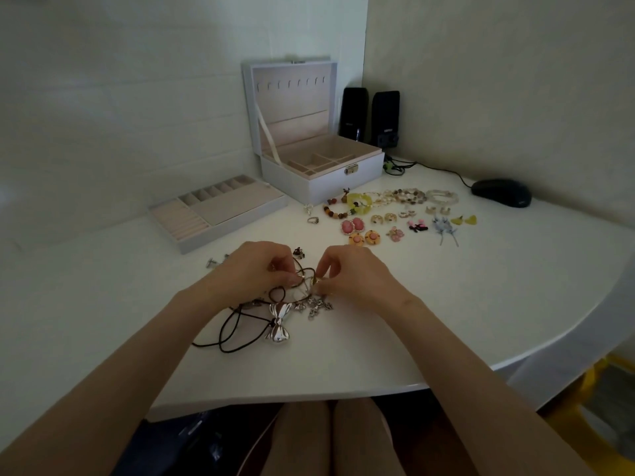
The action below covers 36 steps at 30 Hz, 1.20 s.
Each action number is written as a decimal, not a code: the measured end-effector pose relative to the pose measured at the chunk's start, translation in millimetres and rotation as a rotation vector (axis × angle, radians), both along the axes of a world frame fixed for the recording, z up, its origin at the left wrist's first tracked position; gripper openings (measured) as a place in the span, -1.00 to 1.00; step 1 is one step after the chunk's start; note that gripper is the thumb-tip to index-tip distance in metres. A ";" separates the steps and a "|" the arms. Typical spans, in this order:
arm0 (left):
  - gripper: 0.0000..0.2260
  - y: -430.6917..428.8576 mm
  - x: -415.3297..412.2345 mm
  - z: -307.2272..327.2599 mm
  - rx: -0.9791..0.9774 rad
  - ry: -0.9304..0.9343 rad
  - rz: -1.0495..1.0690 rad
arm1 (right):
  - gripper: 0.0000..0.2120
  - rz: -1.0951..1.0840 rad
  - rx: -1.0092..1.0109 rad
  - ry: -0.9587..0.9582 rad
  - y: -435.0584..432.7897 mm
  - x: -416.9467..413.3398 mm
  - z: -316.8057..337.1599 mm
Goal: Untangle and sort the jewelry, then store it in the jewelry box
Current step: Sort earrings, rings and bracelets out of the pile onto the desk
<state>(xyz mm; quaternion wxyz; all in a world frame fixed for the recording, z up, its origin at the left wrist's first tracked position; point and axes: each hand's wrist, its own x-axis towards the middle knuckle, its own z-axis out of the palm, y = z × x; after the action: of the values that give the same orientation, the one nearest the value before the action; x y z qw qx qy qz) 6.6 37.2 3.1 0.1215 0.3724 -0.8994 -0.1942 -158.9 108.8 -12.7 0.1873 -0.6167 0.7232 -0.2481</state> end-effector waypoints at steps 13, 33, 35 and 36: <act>-0.94 -9.3 -6.3 13.1 0.007 0.334 0.171 | -0.80 -0.036 -0.151 -0.306 3.0 -8.9 9.1; -0.91 4.8 -45.1 -0.6 0.446 0.221 0.053 | -0.95 -0.077 -0.211 -0.683 13.2 -32.6 12.1; -0.90 7.0 -41.9 1.4 0.510 0.191 0.014 | -0.92 -0.070 -0.191 -0.720 14.1 -38.1 13.0; -0.90 7.8 -40.3 2.7 0.524 0.171 0.003 | -0.90 -0.062 -0.171 -0.731 14.4 -39.7 13.4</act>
<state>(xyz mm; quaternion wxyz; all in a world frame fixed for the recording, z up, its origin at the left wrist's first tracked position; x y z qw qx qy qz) -33.7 45.0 5.8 0.0969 0.3746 -0.8043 -0.4510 -198.6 123.1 0.7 0.3736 -0.4787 0.6035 -0.5168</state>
